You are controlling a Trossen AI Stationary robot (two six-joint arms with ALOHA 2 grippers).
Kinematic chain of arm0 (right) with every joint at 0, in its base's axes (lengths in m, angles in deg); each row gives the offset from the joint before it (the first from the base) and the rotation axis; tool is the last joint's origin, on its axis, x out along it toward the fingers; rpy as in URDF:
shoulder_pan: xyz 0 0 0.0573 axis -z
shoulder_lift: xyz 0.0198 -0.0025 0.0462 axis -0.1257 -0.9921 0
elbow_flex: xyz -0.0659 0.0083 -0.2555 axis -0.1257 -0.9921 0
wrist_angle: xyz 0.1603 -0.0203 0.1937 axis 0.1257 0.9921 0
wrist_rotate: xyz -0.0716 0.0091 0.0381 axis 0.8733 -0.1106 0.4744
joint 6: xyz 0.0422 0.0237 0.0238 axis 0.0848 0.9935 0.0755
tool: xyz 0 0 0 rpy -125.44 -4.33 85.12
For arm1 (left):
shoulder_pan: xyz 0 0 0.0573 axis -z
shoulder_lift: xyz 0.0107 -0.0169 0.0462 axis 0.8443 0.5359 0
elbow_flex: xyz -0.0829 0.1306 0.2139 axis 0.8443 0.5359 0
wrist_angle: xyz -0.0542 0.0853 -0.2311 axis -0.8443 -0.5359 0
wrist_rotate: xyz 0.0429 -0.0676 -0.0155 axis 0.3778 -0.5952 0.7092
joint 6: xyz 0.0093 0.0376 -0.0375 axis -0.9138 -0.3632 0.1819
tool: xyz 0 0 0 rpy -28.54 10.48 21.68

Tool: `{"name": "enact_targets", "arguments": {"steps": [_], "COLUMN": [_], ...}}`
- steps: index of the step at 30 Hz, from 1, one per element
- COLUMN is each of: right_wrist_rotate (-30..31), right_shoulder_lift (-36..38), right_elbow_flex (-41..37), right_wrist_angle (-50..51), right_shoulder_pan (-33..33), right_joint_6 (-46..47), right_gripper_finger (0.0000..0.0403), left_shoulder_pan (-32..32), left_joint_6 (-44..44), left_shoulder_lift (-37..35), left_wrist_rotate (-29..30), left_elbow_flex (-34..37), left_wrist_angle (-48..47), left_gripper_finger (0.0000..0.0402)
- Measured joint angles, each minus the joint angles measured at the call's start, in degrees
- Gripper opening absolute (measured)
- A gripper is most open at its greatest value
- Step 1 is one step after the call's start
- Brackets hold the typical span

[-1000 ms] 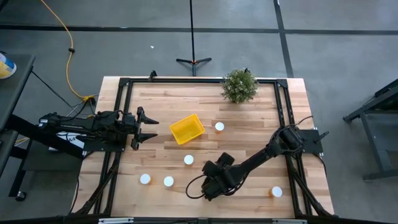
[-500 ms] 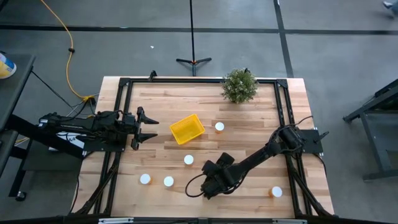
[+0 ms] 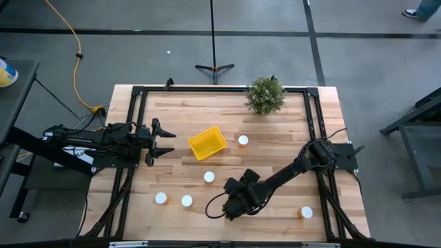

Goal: Pick and place pill bottles into a basket
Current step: Put the yellow pill bottle into the bin

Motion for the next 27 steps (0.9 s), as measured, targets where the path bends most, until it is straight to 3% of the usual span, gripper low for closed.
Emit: {"name": "enact_targets", "arguments": {"steps": [19,27], "right_wrist_rotate": [1.21,3.60], "right_shoulder_lift": [0.17,4.18], "right_elbow_flex": [0.02,0.02], "right_wrist_angle": [-1.92,-1.98], "right_shoulder_pan": [1.21,1.52], "right_joint_6": [-1.15,-2.11], "right_gripper_finger": [0.0192,0.0183], "left_shoulder_pan": [-0.02,-0.01], "left_joint_6": [0.00,0.00], "left_shoulder_lift": [0.00,0.00], "left_wrist_rotate": [0.00,0.00], "left_elbow_flex": [0.00,0.00], "left_wrist_angle": [0.02,0.04], "left_gripper_finger": [0.0289,0.0289]}}
